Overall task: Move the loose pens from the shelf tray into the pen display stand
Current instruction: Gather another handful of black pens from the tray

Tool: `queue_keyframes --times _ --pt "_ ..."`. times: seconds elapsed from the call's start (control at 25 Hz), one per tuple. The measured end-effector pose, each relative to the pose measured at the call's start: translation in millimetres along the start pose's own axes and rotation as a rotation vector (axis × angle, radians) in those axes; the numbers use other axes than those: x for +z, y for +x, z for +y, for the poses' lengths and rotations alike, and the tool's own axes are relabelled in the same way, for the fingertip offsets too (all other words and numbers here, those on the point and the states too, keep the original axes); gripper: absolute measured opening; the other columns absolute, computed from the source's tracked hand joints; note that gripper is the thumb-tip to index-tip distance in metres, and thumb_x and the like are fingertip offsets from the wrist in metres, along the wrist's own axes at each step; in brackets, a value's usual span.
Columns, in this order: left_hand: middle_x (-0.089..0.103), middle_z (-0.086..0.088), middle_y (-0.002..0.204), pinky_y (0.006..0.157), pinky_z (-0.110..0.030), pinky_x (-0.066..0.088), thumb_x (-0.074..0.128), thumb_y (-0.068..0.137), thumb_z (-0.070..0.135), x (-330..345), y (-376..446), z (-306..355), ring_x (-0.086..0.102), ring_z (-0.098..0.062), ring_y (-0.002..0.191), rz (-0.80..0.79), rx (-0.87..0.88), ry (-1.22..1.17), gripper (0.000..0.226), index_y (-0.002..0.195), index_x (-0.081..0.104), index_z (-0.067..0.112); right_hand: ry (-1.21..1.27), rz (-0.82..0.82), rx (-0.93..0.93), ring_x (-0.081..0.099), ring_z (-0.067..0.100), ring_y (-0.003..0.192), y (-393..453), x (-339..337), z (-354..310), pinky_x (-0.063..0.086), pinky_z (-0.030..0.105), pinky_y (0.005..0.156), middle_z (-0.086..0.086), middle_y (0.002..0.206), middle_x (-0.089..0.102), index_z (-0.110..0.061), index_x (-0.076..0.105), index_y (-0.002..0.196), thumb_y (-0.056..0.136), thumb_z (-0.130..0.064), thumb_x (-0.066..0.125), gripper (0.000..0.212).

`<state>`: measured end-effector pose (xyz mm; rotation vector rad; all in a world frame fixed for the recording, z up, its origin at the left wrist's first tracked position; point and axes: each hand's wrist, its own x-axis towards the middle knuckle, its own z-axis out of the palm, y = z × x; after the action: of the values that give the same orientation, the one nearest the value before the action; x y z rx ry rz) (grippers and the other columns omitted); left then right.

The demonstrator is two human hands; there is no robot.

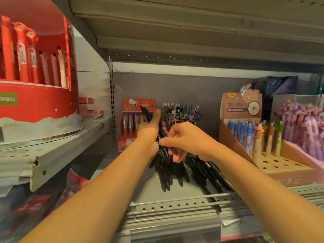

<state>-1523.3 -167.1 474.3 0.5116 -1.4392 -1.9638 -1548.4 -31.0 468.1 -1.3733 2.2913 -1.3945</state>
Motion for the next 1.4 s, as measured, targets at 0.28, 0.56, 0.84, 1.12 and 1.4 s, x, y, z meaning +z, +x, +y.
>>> queue_keyframes --times 0.28,0.56,0.84,1.12,1.4 --pt "0.057 -0.004 0.067 0.047 -0.027 0.047 0.066 0.096 0.018 -1.0 -3.7 -5.8 0.049 -0.015 0.049 -0.066 0.159 -0.019 0.04 0.131 0.052 0.004 -0.227 0.037 0.068 0.07 0.019 0.055 -7.5 -23.6 5.0 0.055 0.027 0.048 0.006 0.067 0.074 -0.009 0.068 0.084 0.101 -0.041 0.058 0.037" --pt "0.05 -0.004 0.068 0.037 -0.022 0.037 0.064 0.098 0.016 -0.9 -4.6 -9.2 0.039 -0.013 0.046 -0.106 0.181 0.041 0.05 0.14 0.041 0.007 -0.696 -0.346 0.398 0.059 0.01 0.044 -47.6 -40.9 20.7 0.045 0.021 0.047 0.0 0.059 0.07 -0.014 0.069 0.07 0.091 -0.045 0.07 0.037" --pt "0.048 -0.001 0.067 0.037 -0.018 0.038 0.064 0.098 0.02 -1.0 -8.2 -13.3 0.038 -0.009 0.046 -0.163 0.177 0.124 0.054 0.144 0.035 0.015 -0.692 -0.361 0.443 0.051 0.008 0.041 -57.3 -30.0 23.7 0.042 0.02 0.045 -0.005 0.053 0.064 -0.014 0.068 0.066 0.09 -0.046 0.069 0.04" --pt "0.049 -0.002 0.068 0.043 -0.024 0.038 0.064 0.098 0.023 0.2 -5.0 -14.9 0.04 -0.012 0.05 -0.155 0.217 0.183 0.065 0.151 0.029 0.015 -0.033 0.107 0.218 0.06 0.019 0.045 -65.9 -14.1 37.3 0.049 0.026 0.045 0.008 0.06 0.068 -0.009 0.063 0.071 0.096 -0.03 0.068 0.033" --pt "0.055 0.0 0.064 0.043 -0.022 0.039 0.066 0.096 0.026 -1.8 -19.0 -10.0 0.043 -0.01 0.046 -0.18 0.343 0.323 0.03 0.121 0.052 0.015 0.036 0.431 0.048 0.069 0.023 0.061 -63.4 -13.7 42.7 0.061 0.04 0.053 0.011 0.076 0.071 -0.003 0.06 0.091 0.101 -0.025 0.059 0.024"
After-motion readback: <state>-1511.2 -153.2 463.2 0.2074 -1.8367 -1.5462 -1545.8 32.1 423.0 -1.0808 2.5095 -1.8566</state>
